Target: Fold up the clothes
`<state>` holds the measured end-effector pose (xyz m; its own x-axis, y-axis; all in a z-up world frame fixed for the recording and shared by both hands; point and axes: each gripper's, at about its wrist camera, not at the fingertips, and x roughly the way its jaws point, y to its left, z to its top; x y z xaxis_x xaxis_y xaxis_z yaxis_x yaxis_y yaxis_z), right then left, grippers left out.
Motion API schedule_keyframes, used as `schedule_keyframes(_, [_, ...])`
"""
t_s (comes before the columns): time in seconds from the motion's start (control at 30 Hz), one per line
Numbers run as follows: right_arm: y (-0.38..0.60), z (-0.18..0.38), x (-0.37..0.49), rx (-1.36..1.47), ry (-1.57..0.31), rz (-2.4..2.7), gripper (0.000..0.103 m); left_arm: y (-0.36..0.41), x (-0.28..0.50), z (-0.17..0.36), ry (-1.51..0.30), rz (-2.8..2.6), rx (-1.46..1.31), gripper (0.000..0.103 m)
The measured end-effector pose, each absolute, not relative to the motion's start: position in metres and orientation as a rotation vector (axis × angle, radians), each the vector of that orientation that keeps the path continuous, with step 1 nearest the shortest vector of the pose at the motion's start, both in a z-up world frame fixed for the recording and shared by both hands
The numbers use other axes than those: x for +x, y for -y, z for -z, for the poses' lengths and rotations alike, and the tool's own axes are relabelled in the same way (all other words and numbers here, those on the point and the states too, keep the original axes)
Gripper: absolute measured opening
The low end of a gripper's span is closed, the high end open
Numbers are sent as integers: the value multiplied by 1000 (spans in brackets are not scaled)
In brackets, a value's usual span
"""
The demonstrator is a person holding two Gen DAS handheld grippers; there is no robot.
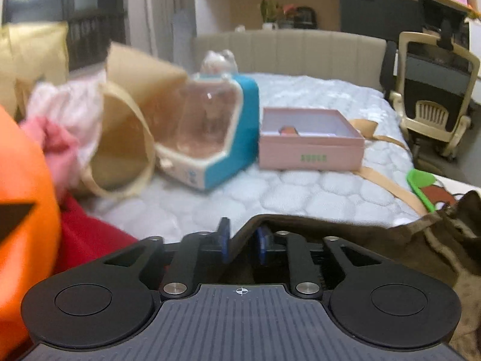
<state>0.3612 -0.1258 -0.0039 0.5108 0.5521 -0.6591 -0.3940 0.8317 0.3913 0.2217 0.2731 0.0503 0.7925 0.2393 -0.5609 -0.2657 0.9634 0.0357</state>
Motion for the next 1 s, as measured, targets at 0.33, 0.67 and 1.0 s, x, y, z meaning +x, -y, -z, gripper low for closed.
schedule_keyframes(0.33, [161, -16, 422, 416, -647, -389, 76, -253, 222, -63, -572, -42, -275, 90])
schedule_keyframes(0.67, [215, 5, 354, 67, -674, -318, 80, -190, 323, 4, -813, 446, -793, 94])
schedule_keyframes(1.0, [262, 19, 337, 59, -666, -229, 81, -185, 413, 36, -812, 248, -972, 95])
